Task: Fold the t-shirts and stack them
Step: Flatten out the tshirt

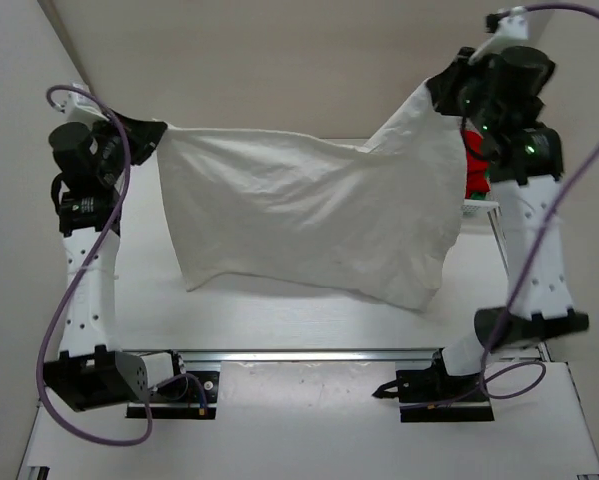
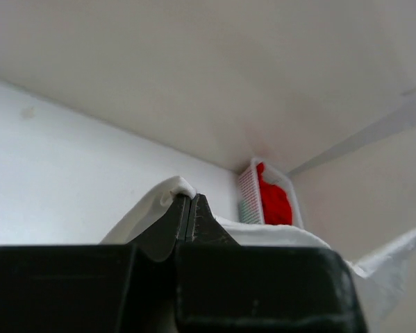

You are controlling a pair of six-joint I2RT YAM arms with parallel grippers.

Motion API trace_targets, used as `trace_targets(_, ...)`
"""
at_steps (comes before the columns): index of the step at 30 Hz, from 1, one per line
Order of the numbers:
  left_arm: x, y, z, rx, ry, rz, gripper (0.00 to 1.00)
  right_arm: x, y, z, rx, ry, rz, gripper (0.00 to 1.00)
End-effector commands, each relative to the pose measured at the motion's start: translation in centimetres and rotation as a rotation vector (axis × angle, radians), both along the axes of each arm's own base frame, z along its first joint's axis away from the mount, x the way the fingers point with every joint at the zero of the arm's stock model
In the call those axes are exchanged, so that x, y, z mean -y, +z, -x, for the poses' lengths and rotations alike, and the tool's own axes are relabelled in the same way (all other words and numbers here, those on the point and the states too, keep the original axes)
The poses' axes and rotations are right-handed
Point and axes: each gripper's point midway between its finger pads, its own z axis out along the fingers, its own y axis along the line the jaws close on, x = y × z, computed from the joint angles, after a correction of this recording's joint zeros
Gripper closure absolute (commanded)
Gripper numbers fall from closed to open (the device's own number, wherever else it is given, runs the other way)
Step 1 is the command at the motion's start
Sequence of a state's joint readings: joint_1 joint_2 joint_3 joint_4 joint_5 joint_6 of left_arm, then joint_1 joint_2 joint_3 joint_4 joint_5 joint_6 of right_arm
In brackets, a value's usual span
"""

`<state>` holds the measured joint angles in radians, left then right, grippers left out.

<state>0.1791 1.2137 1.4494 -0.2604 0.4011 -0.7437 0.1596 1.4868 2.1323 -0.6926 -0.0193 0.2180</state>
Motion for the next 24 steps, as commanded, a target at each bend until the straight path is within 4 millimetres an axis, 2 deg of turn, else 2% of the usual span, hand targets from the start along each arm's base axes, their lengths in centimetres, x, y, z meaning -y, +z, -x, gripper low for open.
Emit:
trace_targets(1, -1.5, -8.7, -4.5, -0.18, 0.075, 0.003, 1.0, -1.7, -6.8, -6.6, -0.157, 0.181, 0.007, 1.0)
trace_targets(2, -1.5, -9.7, -5.2, -0.205, 0.099, -0.019, 1.0, -1.3, -6.5, -7.3, -0.152, 0.175, 0.021, 1.0)
trace_targets(3, -0.9, -10.9, -6.2, -0.234, 0.093, -0.032, 1.0, -1.1, -6.8, -9.0, -0.16, 0.181, 0.027, 1.0)
trace_targets(4, -1.1, -11.6, -7.6, -0.242, 0.097, -0.03, 1.0, -1.1, -9.3, -11.4, -0.214, 0.176, 0.029, 1.0)
trace_targets(5, -0.6, -12.1, -8.3, -0.255, 0.094, -0.028, 1.0, -0.5, -7.9, -11.9, -0.184, 0.164, 0.01, 1.0)
trace_targets(6, -0.4, -12.1, -10.5, -0.263, 0.088, -0.018, 1.0, -0.2, -9.4, -13.8, -0.198, 0.171, -0.02, 1.0)
trace_targets(8, 0.0, -11.3, -11.6, -0.261, 0.07, -0.015, 1.0, -0.6, -8.5, -14.6, -0.156, 0.197, -0.075, 1.0)
trace_targets(9, 0.2, -10.5, -13.1, -0.247, 0.068, -0.009, 1.0, 0.0, -7.9, -15.4, -0.123, 0.193, -0.086, 1.0)
trace_targets(10, 0.3, -8.4, -14.0, -0.21, 0.058, -0.002, 1.0, -0.5, -5.9, -15.4, -0.068, 0.211, -0.112, 1.0)
trace_targets(11, 0.5, -7.5, -14.4, -0.192, 0.046, 0.001, 1.0, -0.7, -4.2, -15.1, -0.029, 0.221, -0.146, 1.0)
trace_targets(13, -0.1, -2.3, -14.8, -0.087, 0.057, 0.028, 1.0, 1.7, 0.5, -14.0, 0.115, 0.205, -0.166, 1.0)
trace_targets(14, -0.3, -1.1, -14.7, -0.067, 0.057, 0.028, 1.0, 2.1, 1.7, -13.5, 0.146, 0.197, -0.185, 1.0)
trace_targets(15, -0.7, 1.5, -14.3, -0.013, 0.063, 0.04, 1.0, 2.8, 4.5, -12.0, 0.225, 0.191, -0.185, 1.0)
trace_targets(16, -1.4, 3.5, -13.8, 0.029, 0.076, 0.039, 1.0, 2.5, 7.4, -10.1, 0.307, 0.202, -0.176, 1.0)
trace_targets(18, -2.4, 6.8, -12.4, 0.102, 0.103, 0.044, 1.0, 3.1, 11.0, -7.4, 0.422, 0.175, -0.146, 1.0)
trace_targets(20, -2.9, 7.9, -12.0, 0.119, 0.113, 0.04, 1.0, 3.4, 12.2, -6.2, 0.456, 0.169, -0.129, 1.0)
trace_targets(21, -4.0, 8.2, -11.7, 0.127, 0.145, 0.035, 1.0, 3.2, 12.1, -6.0, 0.449, 0.182, -0.134, 1.0)
trace_targets(24, -5.2, 7.4, -11.4, 0.108, 0.172, 0.043, 1.0, 3.6, 10.4, -6.0, 0.384, 0.181, -0.119, 1.0)
